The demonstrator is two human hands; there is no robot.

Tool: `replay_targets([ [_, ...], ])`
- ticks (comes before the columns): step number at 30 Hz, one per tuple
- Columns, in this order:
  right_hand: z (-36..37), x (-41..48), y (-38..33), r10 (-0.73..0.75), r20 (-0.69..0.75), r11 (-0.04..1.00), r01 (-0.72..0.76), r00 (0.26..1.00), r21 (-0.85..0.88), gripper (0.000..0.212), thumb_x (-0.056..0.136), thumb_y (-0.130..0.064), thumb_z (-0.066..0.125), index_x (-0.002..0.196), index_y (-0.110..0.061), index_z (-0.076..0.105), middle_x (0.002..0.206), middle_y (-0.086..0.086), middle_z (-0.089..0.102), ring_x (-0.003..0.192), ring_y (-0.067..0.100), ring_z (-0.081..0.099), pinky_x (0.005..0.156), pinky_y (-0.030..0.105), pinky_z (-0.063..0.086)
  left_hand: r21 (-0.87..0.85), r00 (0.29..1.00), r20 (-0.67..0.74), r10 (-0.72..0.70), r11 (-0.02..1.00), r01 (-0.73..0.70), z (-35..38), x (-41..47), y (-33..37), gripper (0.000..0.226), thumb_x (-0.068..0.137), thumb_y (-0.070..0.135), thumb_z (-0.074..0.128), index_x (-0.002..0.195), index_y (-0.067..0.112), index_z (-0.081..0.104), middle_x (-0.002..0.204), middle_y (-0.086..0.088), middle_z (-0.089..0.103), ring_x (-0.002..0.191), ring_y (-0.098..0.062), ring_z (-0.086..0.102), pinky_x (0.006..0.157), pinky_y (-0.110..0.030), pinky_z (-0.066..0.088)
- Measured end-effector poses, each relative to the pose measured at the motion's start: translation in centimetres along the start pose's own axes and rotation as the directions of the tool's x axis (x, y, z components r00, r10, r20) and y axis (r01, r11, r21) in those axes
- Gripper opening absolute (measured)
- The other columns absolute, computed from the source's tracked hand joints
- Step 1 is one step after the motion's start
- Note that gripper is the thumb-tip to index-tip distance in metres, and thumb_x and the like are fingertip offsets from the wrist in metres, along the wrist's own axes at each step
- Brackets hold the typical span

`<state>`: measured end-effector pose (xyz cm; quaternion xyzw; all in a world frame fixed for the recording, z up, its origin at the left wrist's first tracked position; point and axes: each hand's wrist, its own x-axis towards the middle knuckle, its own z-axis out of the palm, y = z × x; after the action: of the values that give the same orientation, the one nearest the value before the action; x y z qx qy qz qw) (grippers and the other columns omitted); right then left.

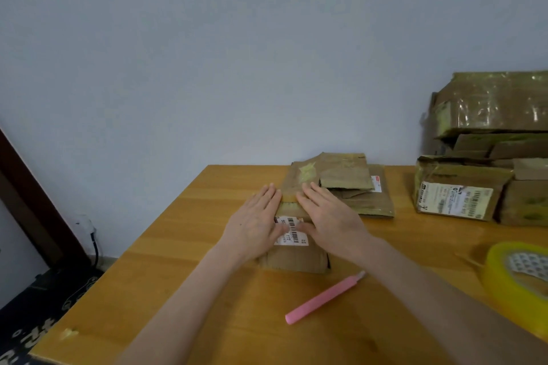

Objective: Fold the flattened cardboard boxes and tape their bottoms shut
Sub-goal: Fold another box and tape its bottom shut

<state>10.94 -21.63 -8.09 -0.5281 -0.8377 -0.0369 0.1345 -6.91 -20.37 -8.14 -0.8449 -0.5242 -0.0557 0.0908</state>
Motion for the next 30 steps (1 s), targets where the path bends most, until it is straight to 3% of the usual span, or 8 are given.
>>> replay_targets([
  [7,0.2,0.1,0.2,0.040,-0.023,0.995,-0.038,0.999,0.087,0.071,0.095,-0.047,0.043,0.150,-0.015,0.013,0.159,0.004,0.005,0.146,0.018,-0.001,0.116,0.031,0.002,0.008,1.000,-0.003,0.016,1.000,-0.016,0.0,0.2,0.0,0.073,0.097,0.051,0.030,0.151,0.012,0.002,0.160,-0.006,-0.001,0.147,-0.016,0.000,0.120,-0.031,0.006],
  [13,-0.4,-1.6,1.0,0.165,-0.004,0.958,-0.159,0.986,0.239,0.092,0.083,-0.051,0.061,0.151,-0.026,0.004,0.158,-0.006,-0.004,0.146,0.014,-0.001,0.112,0.038,0.025,0.094,0.997,-0.080,0.002,0.996,0.006,-0.5,0.0,0.1,0.083,0.090,0.065,0.029,0.152,0.016,0.003,0.160,-0.001,0.002,0.147,-0.017,-0.008,0.120,-0.039,-0.003],
  [16,-1.0,-2.0,1.1,0.170,0.014,0.942,-0.167,0.985,0.291,0.104,0.079,-0.049,0.068,0.150,-0.026,-0.004,0.158,-0.008,-0.005,0.145,0.014,0.001,0.112,0.037,0.024,0.077,0.996,-0.084,0.010,0.997,-0.004,-1.4,0.4,1.4,0.088,0.088,0.059,0.045,0.152,0.017,0.002,0.160,0.001,-0.001,0.146,-0.017,-0.009,0.120,-0.041,-0.002],
  [21,-2.1,-3.2,1.8,0.205,0.092,0.926,-0.224,0.974,0.305,0.119,0.070,-0.046,0.077,0.150,-0.026,-0.010,0.158,-0.008,-0.011,0.146,0.014,0.000,0.114,0.037,0.021,0.032,0.997,-0.066,0.039,0.999,-0.037,-2.6,0.6,4.3,0.088,0.085,0.045,0.050,0.152,0.017,-0.001,0.160,0.000,-0.004,0.146,-0.014,-0.008,0.120,-0.038,0.001],
  [24,-2.8,-5.5,3.4,0.241,0.092,0.915,-0.258,0.966,0.310,0.104,0.080,-0.027,0.071,0.151,-0.027,-0.005,0.159,-0.005,-0.005,0.145,0.018,0.010,0.112,0.038,0.030,-0.012,0.988,-0.130,0.089,0.996,-0.091,-3.5,0.9,7.3,0.081,0.087,0.034,0.048,0.152,0.015,0.003,0.160,-0.001,0.002,0.147,-0.015,-0.004,0.120,-0.034,0.001],
  [26,-3.4,-7.5,4.7,0.306,0.030,0.894,-0.298,0.952,0.334,0.090,0.082,-0.015,0.065,0.150,-0.025,0.007,0.157,-0.003,0.009,0.140,0.021,0.024,0.109,0.039,0.034,-0.068,0.972,-0.196,0.133,0.987,-0.148,-3.7,1.3,10.4,0.074,0.089,0.024,0.047,0.151,0.013,0.009,0.159,-0.002,0.009,0.147,-0.016,0.002,0.120,-0.032,0.004],
  [30,-4.6,-12.2,8.3,0.513,-0.110,0.830,-0.459,0.851,0.316,0.060,0.084,-0.016,0.058,0.138,-0.026,0.035,0.142,-0.003,0.036,0.128,0.019,0.040,0.102,0.037,0.040,-0.296,0.957,-0.235,0.171,0.925,-0.238,-2.7,2.4,17.7,0.063,0.088,0.011,0.049,0.147,0.015,0.027,0.152,-0.001,0.029,0.139,-0.015,0.029,0.114,-0.028,0.027],
])
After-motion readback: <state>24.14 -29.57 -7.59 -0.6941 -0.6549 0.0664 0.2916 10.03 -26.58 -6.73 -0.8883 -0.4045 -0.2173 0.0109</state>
